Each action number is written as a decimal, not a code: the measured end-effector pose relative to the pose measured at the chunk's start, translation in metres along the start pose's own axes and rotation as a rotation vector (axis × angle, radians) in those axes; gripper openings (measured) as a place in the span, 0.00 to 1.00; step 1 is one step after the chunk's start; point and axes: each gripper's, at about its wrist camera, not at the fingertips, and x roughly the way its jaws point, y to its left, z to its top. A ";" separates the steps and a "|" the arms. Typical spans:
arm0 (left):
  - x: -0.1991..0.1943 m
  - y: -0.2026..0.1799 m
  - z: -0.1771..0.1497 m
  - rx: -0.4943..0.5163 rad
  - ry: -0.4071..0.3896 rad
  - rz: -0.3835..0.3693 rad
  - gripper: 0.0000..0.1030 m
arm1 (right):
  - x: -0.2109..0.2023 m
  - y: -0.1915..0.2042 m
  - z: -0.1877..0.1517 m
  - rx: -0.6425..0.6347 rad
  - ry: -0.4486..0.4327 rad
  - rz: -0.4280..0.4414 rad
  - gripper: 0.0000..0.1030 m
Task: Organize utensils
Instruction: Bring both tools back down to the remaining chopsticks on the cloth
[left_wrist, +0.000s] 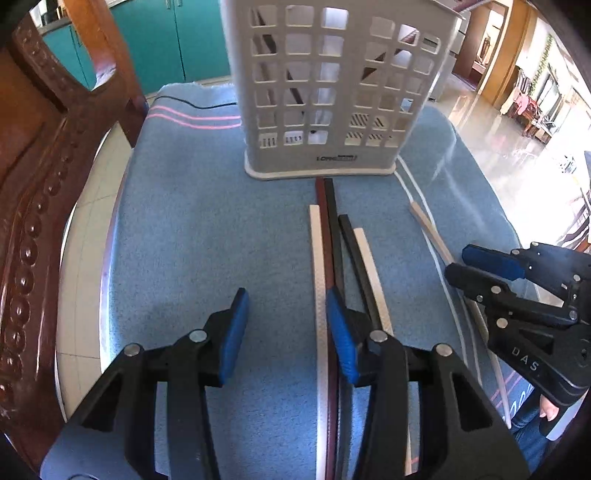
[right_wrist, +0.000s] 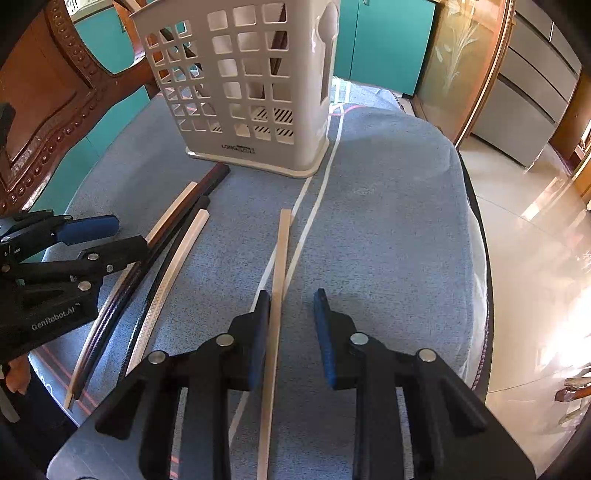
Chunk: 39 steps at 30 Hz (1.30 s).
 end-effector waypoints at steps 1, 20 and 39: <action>0.001 0.004 0.000 -0.012 0.007 0.016 0.44 | 0.000 0.000 0.000 0.001 0.000 -0.002 0.26; -0.006 -0.002 0.003 -0.011 -0.002 0.025 0.44 | -0.001 -0.013 0.000 0.033 -0.004 -0.027 0.27; 0.009 -0.014 0.006 0.008 0.006 0.071 0.55 | 0.003 -0.012 0.000 0.026 -0.001 -0.064 0.36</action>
